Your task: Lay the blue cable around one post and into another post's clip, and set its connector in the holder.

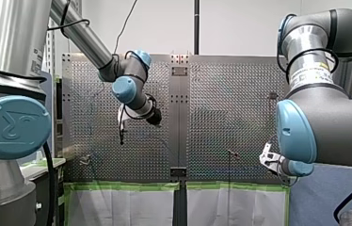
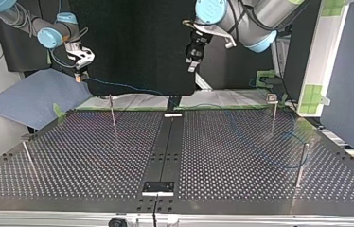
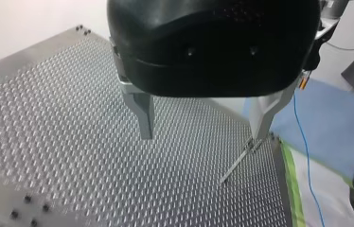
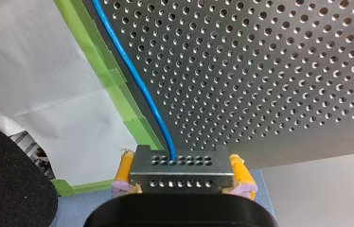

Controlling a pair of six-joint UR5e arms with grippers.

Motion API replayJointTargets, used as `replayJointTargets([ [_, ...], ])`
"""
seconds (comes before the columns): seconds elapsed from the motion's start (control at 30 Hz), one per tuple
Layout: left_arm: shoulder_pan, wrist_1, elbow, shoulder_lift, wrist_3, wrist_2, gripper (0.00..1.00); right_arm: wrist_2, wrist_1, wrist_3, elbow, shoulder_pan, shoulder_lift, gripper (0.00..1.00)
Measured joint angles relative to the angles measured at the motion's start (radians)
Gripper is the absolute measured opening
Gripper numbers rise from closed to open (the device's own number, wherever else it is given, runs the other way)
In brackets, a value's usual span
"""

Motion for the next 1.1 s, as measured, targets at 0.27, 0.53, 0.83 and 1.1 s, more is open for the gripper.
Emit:
replayJointTargets([
  [0.27, -0.081, 0.081, 0.074, -0.081, 0.007, -0.003, 1.0, -0.001, 0.017, -0.001, 0.0, -0.001, -0.002, 0.0],
  [0.53, -0.167, 0.166, 0.16, -0.167, 0.019, -0.005, 1.0, -0.001, 0.033, -0.02, 0.0, -0.001, -0.002, 0.0],
  [0.83, -0.246, 0.261, 0.255, -0.262, 0.011, -0.003, 1.0, -0.001, 0.035, -0.026, 0.001, 0.004, -0.002, 0.0],
  [1.1, -0.222, 0.348, 0.342, -0.348, 0.009, -0.011, 1.0, -0.001, 0.036, -0.03, 0.0, 0.005, -0.001, 0.0],
])
